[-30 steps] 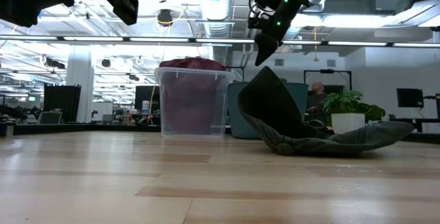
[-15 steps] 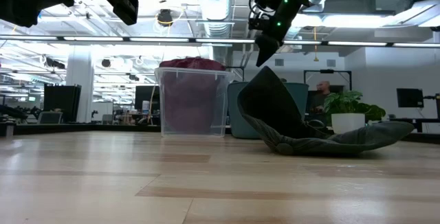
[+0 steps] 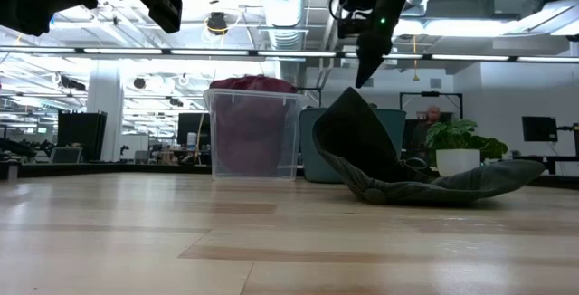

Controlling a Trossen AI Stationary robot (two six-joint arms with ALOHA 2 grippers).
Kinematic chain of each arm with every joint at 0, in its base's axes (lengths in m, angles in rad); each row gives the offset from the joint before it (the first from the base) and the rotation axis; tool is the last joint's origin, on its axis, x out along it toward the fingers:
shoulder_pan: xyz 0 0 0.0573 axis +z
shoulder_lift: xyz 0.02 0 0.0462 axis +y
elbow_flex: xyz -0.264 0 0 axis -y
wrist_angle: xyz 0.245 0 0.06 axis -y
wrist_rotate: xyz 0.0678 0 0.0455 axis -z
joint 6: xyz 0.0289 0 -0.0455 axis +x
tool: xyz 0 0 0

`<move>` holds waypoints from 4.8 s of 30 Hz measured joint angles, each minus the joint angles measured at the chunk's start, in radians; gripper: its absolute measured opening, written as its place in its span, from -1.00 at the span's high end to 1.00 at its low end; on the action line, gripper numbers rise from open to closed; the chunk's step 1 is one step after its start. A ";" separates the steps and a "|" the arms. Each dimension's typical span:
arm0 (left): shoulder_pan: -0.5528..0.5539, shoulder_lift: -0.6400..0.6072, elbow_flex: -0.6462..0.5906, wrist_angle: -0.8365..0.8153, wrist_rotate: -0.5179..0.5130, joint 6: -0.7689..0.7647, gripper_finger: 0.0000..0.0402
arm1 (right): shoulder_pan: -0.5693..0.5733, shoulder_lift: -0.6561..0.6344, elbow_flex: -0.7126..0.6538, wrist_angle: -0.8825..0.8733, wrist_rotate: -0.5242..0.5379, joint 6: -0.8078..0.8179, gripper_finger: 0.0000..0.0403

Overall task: Pick & Place hat
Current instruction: Put the black cap into the blue bin

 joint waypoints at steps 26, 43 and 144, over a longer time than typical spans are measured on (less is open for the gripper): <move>0.000 0.000 0.000 0.000 0.000 0.002 0.33 | 0.376 -0.303 -0.154 -0.148 -0.022 0.232 0.34; 0.000 0.000 0.000 0.000 0.000 0.002 0.33 | 0.677 -0.430 -0.546 0.171 0.007 0.441 0.33; -0.010 0.056 -0.001 0.022 -0.113 0.134 0.33 | 1.345 -0.778 -1.219 0.833 0.559 0.820 0.33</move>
